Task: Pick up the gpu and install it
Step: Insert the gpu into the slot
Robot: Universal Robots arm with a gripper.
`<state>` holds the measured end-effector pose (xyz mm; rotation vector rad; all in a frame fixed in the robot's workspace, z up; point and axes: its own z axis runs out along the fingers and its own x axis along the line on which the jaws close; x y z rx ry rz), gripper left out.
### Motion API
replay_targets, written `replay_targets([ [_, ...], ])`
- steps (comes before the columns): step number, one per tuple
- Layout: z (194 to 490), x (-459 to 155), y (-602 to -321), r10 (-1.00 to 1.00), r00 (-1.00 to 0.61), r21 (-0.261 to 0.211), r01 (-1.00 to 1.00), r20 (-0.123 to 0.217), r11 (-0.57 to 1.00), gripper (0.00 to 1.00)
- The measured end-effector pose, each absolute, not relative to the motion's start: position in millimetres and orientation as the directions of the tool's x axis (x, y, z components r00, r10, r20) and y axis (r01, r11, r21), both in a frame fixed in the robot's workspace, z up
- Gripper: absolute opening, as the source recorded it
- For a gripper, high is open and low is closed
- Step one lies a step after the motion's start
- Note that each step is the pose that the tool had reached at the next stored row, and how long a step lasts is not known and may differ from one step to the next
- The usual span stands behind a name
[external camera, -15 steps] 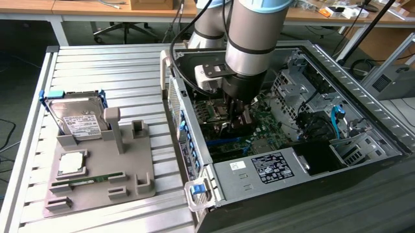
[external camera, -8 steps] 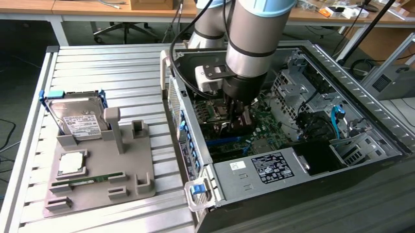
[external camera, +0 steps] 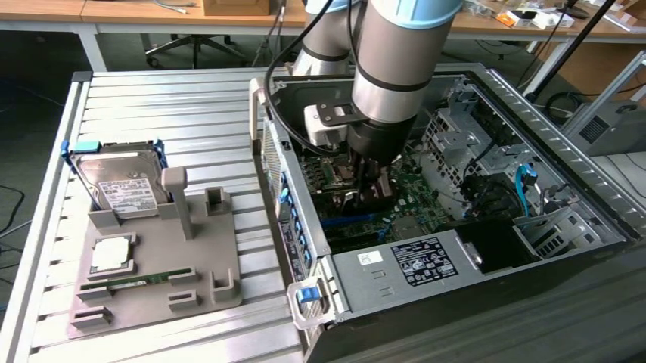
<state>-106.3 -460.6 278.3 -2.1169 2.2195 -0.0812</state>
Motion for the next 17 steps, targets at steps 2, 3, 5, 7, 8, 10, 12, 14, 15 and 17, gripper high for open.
replay_targets([
  [2,277.8,-105.9,-460.6,-0.999,-0.047,-0.089,-0.995,-0.016,0.048,0.27],
  [3,277.5,-105.7,-460.6,-0.999,-0.047,-0.089,-0.995,-0.015,0.048,0.27],
  [5,276.8,-105.4,-460.6,-0.999,-0.047,-0.088,-0.995,-0.015,0.048,0.27],
  [7,275.9,-105.3,-460.6,-0.999,-0.047,-0.088,-0.995,-0.016,0.048,0.27],
  [8,275.6,-105.3,-460.6,-0.999,-0.047,-0.088,-0.995,-0.015,0.048,0.27],
  [10,274.5,-105.3,-460.6,-0.999,-0.047,-0.088,-0.995,-0.015,0.048,0.27],
  [12,273.6,-105.3,-460.6,-0.999,-0.047,-0.088,-0.995,-0.015,0.048,0.27],
  [14,272.6,-105.3,-460.6,-0.999,-0.047,-0.087,-0.995,-0.015,0.048,0.27],
  [15,272.2,-105.3,-460.6,-0.999,-0.047,-0.087,-0.995,-0.015,0.048,0.27],
  [17,271.1,-105.3,-460.6,-0.999,-0.047,-0.087,-0.995,-0.015,0.048,0.27],
])
